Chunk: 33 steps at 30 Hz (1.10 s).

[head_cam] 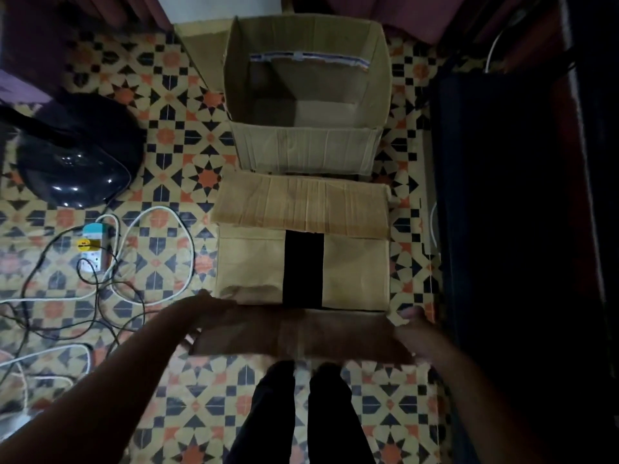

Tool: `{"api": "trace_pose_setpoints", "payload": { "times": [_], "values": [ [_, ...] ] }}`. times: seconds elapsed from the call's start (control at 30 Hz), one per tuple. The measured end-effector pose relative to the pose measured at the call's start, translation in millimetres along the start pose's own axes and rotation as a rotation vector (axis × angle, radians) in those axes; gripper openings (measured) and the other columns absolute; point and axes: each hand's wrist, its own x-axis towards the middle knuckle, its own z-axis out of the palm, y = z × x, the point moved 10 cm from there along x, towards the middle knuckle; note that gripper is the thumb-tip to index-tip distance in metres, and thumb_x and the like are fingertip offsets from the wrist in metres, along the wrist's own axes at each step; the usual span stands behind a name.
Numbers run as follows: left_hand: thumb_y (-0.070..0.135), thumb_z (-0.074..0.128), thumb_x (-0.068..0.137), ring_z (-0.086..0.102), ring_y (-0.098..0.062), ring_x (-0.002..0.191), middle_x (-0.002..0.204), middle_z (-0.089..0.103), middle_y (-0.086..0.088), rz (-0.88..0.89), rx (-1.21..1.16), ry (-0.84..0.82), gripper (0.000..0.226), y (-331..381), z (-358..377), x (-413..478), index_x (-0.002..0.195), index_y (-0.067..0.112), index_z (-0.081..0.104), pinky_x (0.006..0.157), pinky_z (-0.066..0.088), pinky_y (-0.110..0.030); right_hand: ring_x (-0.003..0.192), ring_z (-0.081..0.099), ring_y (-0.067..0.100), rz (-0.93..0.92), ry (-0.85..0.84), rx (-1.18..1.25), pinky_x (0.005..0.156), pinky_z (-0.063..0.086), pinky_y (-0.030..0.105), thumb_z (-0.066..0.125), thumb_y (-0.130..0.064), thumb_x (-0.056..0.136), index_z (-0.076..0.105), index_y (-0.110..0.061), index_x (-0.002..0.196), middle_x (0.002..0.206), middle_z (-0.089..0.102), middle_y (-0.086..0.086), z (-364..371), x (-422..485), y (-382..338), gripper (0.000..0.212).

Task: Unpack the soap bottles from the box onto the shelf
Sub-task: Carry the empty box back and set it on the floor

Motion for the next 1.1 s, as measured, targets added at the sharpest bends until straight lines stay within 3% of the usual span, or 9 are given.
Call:
{"api": "trace_pose_setpoints", "payload": {
  "times": [0.07, 0.13, 0.23, 0.4, 0.47, 0.57, 0.77, 0.97, 1.1],
  "values": [
    [0.048, 0.053, 0.097, 0.067, -0.027, 0.072, 0.097, 0.064, -0.015, 0.004, 0.086, -0.053, 0.048, 5, -18, -17, 0.118, 0.005, 0.053, 0.062, 0.054, -0.034, 0.083, 0.062, 0.021, -0.040, -0.087, 0.076, 0.081, 0.053, 0.035, 0.050, -0.015, 0.100, 0.054, -0.006, 0.118, 0.098, 0.061, 0.010, -12, -21, -21, 0.020],
    [0.047, 0.052, 0.098, 0.065, -0.024, 0.062, 0.085, 0.067, -0.018, 0.052, 0.006, -0.069, 0.050, 18, -41, -25, 0.112, -0.001, 0.059, 0.055, 0.054, -0.029, 0.088, 0.066, 0.022, -0.086, -0.129, 0.184, 0.084, 0.052, 0.033, 0.049, -0.034, 0.103, 0.061, -0.010, 0.113, 0.101, 0.068, 0.011, -24, -32, -43, 0.029],
    [0.037, 0.053, 0.099, 0.065, -0.026, 0.074, 0.095, 0.070, -0.026, 0.190, -0.193, -0.016, 0.044, 43, -68, -21, 0.109, -0.005, 0.064, 0.063, 0.053, -0.029, 0.105, 0.065, 0.027, -0.147, -0.102, 0.255, 0.093, 0.049, 0.037, 0.044, -0.054, 0.099, 0.060, -0.015, 0.108, 0.111, 0.069, 0.018, -36, -21, -61, 0.043],
    [0.020, 0.069, 0.092, 0.066, -0.035, 0.092, 0.101, 0.072, -0.020, 0.368, -0.104, 0.274, 0.025, 61, -72, 12, 0.111, 0.003, 0.066, 0.080, 0.053, -0.044, 0.103, 0.059, 0.023, -0.256, 0.205, 0.152, 0.096, 0.049, 0.039, 0.051, -0.034, 0.102, 0.059, -0.012, 0.128, 0.111, 0.062, 0.006, -47, 18, -72, 0.035],
    [0.026, 0.072, 0.088, 0.062, -0.037, 0.102, 0.116, 0.065, -0.020, 0.362, -0.109, 0.414, 0.046, 52, -70, 26, 0.124, 0.003, 0.055, 0.081, 0.051, -0.044, 0.100, 0.054, 0.018, -0.281, 0.305, 0.157, 0.086, 0.046, 0.032, 0.053, -0.028, 0.101, 0.058, -0.013, 0.127, 0.121, 0.060, 0.007, -46, 25, -75, 0.031],
    [0.046, 0.075, 0.080, 0.049, -0.041, 0.124, 0.140, 0.044, -0.022, 0.306, -0.263, 0.307, 0.087, 32, -49, 69, 0.146, 0.011, 0.030, 0.100, 0.047, -0.054, 0.093, 0.054, 0.017, -0.304, 0.374, 0.296, 0.068, 0.041, 0.026, 0.057, -0.018, 0.099, 0.048, -0.012, 0.129, 0.124, 0.060, 0.012, -40, 36, -76, 0.033],
    [0.026, 0.058, 0.097, 0.057, -0.038, 0.108, 0.119, 0.057, -0.019, 0.386, -0.370, 0.227, 0.040, 56, -27, 60, 0.131, 0.008, 0.045, 0.096, 0.049, -0.056, 0.136, 0.043, 0.029, -0.248, 0.223, 0.339, 0.113, 0.035, 0.045, 0.048, -0.031, 0.103, 0.030, -0.026, 0.153, 0.150, 0.044, 0.005, -17, 54, -74, 0.054],
    [0.037, 0.046, 0.102, 0.060, -0.035, 0.102, 0.116, 0.063, -0.019, 0.390, -0.014, 0.352, 0.039, 67, -42, 58, 0.128, 0.009, 0.051, 0.092, 0.051, -0.045, 0.139, 0.039, 0.030, -0.292, 0.237, 0.324, 0.110, 0.035, 0.043, 0.050, -0.025, 0.102, 0.024, -0.029, 0.155, 0.155, 0.037, 0.007, -21, 53, -82, 0.059],
    [0.031, 0.043, 0.104, 0.054, -0.031, 0.110, 0.125, 0.056, -0.016, 0.424, -0.134, 0.214, 0.042, 63, -33, 62, 0.140, 0.011, 0.042, 0.096, 0.045, -0.044, 0.141, 0.036, 0.032, -0.299, 0.238, 0.304, 0.112, 0.031, 0.043, 0.045, -0.030, 0.104, 0.023, -0.028, 0.156, 0.156, 0.035, 0.009, -23, 56, -83, 0.057]
  ]
}}
